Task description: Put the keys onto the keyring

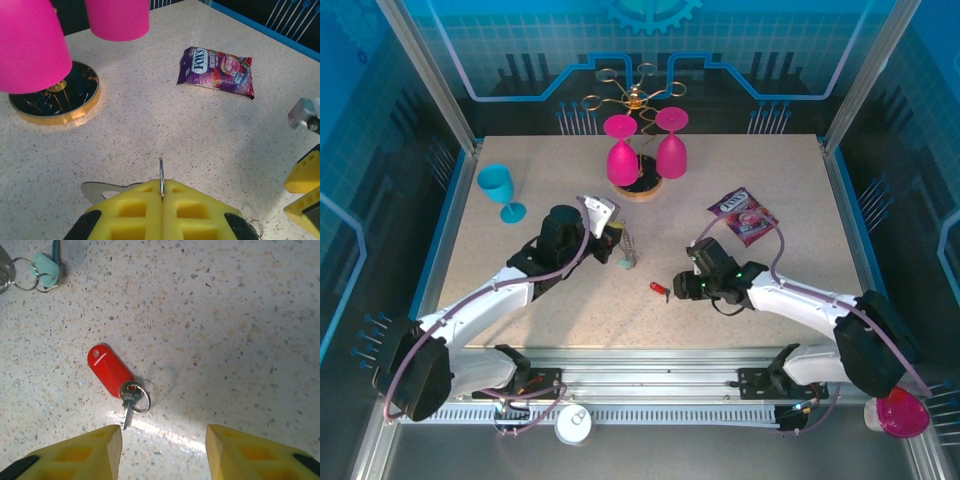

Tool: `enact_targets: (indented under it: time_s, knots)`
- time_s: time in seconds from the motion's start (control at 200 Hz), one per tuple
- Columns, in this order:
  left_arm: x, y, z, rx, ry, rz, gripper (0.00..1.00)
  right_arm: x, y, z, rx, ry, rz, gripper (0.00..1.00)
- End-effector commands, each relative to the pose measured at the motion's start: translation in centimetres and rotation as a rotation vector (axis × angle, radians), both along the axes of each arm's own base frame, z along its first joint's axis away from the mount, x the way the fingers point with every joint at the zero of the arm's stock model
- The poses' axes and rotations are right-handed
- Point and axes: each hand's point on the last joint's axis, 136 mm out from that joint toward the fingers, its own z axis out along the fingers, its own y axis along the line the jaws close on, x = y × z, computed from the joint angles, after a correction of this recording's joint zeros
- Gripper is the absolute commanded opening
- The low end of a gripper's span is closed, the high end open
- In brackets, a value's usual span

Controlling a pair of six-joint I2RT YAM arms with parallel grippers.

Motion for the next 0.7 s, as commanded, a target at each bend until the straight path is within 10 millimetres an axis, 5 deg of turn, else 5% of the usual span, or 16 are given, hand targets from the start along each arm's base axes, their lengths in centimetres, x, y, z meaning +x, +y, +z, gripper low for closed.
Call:
enact_targets:
  time_s: [0.0,0.205,0.695]
  knots:
    - [-0.2,-0.7,1.5,0.006,-0.098,-0.044,0.0,-1.5,-0.5,-0.7,0.013,0.091,-0.033,0.48]
    - [-0.7,-1.3,1.9,0.004,-0.121,-0.079,0.0,-1.3,2.4,-1.6,0.048,0.125,0.076,0.43]
    - [-1.1,-1.1,1.7,0.023,-0.135,-0.085,0.0,0.0,4.7,-4.0,0.077,0.156,0.116,0.3]
